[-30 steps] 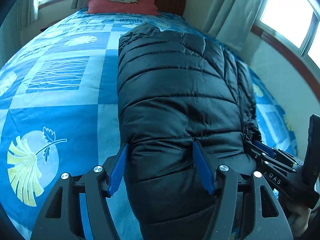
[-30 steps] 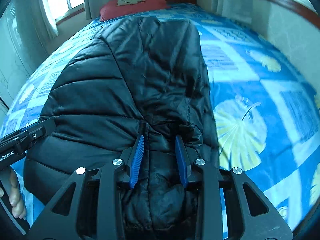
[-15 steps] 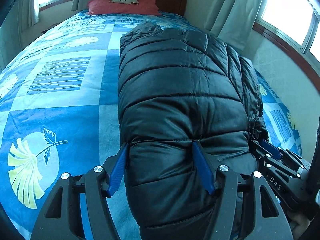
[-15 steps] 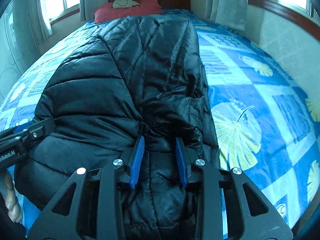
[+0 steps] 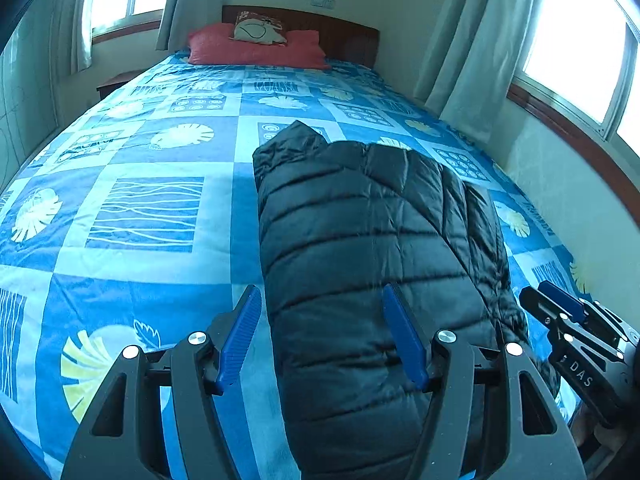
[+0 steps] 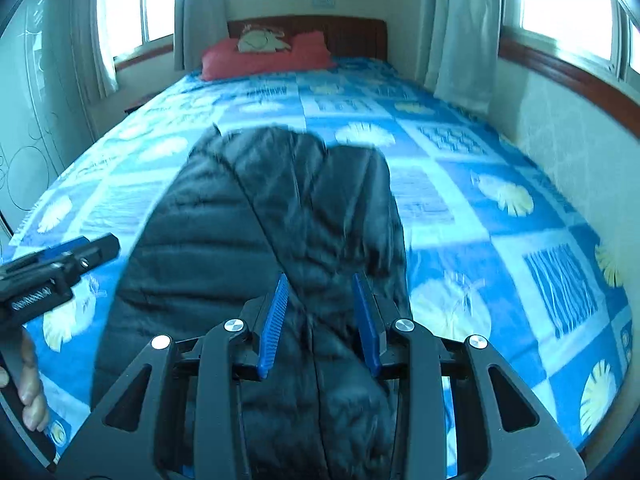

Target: Fold large clothes

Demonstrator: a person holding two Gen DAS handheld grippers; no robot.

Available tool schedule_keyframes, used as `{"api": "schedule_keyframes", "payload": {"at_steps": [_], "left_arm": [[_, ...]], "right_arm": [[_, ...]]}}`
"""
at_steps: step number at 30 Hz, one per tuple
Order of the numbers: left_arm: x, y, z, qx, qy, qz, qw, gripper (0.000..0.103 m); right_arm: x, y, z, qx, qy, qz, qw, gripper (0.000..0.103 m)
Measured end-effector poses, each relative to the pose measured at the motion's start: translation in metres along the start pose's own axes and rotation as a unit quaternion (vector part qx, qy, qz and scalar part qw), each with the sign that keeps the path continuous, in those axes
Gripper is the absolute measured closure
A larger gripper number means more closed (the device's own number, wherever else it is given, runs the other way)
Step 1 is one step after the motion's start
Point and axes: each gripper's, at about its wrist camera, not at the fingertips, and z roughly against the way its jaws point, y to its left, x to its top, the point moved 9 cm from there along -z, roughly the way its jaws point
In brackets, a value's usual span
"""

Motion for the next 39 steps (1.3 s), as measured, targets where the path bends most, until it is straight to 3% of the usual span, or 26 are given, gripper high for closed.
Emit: {"api": "schedule_keyframes", "payload": {"at_steps": [7,13,20,24,39], "left_arm": [[0.033,0.0,-0.014,0.004,-0.005,0.002,1.0,0.04],[0.048,-0.006,-0.041,0.011,0.007,-0.005,0.9999,0.04],[0.037,-0.009,-0.082,0.029,0.034,-0.022,0.9988,0.04],[0.03,-0.011,-0.091,0.042,0.031,-0.043,0.9977,0.038],[0.019,-0.014,-0.125,0.085,0.052,-0.067,0.9928,0.036]], "right_arm": [[0.04,-0.004,-0.024,0.0,-0.011,0.002,1.0,0.069],[0.05,-0.01,-0.054,-0.006,0.003,0.003,1.0,0.069],[0.034,-0.029,-0.096,-0.012,0.044,-0.011,0.999,0.069],[0.019,-0.034,-0.115,-0.006,0.054,-0.017,0.998,0.064],[-0.003,-0.039,-0.149,0.004,0.065,-0.039,0.997,0.063]]}}
